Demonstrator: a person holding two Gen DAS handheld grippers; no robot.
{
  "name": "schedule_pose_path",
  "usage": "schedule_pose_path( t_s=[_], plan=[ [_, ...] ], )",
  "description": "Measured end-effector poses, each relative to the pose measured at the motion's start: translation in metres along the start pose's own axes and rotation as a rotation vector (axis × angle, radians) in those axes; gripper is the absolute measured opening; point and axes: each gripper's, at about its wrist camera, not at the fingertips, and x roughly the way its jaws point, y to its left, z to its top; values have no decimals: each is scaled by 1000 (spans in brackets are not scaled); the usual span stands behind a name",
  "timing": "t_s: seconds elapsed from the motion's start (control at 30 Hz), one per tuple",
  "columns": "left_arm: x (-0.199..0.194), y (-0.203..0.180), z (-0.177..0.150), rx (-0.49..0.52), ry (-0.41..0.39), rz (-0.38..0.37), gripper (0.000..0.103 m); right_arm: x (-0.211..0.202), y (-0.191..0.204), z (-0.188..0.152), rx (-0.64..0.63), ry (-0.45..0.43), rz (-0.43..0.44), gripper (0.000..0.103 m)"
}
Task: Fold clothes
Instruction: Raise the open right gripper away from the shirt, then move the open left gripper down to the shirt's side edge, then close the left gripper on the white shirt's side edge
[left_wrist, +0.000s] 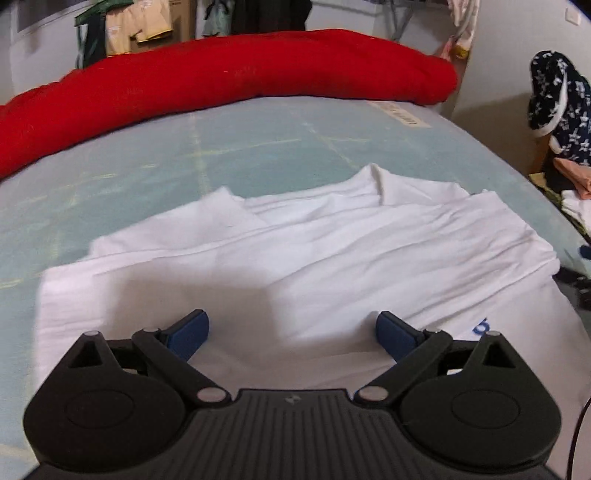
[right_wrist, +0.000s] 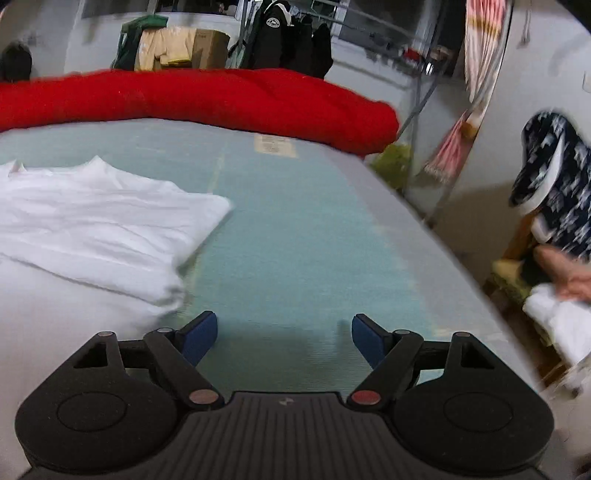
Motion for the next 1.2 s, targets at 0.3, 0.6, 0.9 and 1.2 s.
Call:
schedule_pose_path(
  t_s=[0.3,0.6,0.9,1.2],
  plan=[
    [-50,87,6,-373,0,-45,61,-22,2,15,125,-166,451,85],
    [-48,111,-26,-624,61,-121,60,-31,-6,18,190,-212,643,86],
    [-26,125,-44,-787,-10,-206,62,-26,8,18,173,-191,648,86],
    [-15,116,-51,-869,-233,-276,83,-25,12,11,169,-178,651,86]
  ],
)
